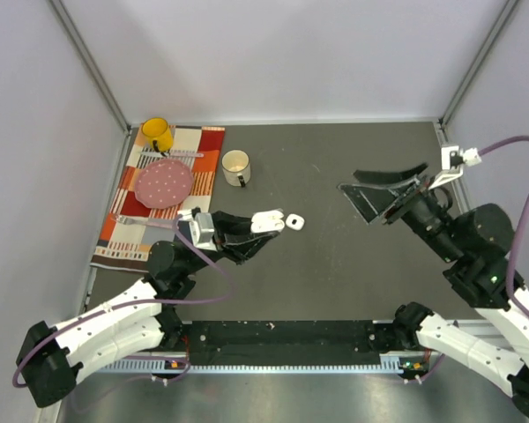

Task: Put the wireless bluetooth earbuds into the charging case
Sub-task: Close the charging case with the earbuds inside.

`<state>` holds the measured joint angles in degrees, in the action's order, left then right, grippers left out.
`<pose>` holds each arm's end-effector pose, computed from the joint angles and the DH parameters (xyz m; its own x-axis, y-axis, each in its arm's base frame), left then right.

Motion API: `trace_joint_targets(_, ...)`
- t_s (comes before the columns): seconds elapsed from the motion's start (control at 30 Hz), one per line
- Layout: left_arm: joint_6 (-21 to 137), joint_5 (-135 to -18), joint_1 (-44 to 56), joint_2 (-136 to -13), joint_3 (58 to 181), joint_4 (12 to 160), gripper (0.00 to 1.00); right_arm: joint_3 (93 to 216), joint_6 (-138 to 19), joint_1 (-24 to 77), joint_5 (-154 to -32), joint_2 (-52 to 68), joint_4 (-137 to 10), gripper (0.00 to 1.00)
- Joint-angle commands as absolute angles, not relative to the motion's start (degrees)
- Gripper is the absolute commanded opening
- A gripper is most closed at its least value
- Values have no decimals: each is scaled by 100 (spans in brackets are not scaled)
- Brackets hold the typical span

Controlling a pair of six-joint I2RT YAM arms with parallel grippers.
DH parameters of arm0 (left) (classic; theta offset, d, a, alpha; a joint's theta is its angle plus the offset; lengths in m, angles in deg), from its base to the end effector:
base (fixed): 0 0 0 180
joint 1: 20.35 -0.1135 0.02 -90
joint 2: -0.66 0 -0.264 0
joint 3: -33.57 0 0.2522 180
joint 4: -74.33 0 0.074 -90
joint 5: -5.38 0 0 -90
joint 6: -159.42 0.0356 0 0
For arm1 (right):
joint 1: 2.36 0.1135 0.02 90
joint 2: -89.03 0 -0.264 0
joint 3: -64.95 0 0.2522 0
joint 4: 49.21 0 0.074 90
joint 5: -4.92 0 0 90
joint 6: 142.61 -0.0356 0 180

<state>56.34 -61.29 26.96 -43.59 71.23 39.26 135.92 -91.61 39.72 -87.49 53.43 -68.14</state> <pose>0.1084 -0.1383 0.3196 0.1088 -0.4244 -0.8989 0.9605 0.2779 -0.0150 0.0852 0.0789 0.4442 -0.2770 0.5971 -0.7529 -0.6758 0.4359 0.5943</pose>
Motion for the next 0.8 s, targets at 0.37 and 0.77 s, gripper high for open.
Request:
trace_joint_targets(0.37, 5061, -5448, 2685, -4838, 7616, 3290, 0, 15930, -7370, 3938, -7999, 3419, -9793, 99)
trace_joint_targets(0.77, 4622, -5043, 2685, -5119, 7616, 2903, 0, 15676, -7809, 3877, -8419, 3049, -9629, 99)
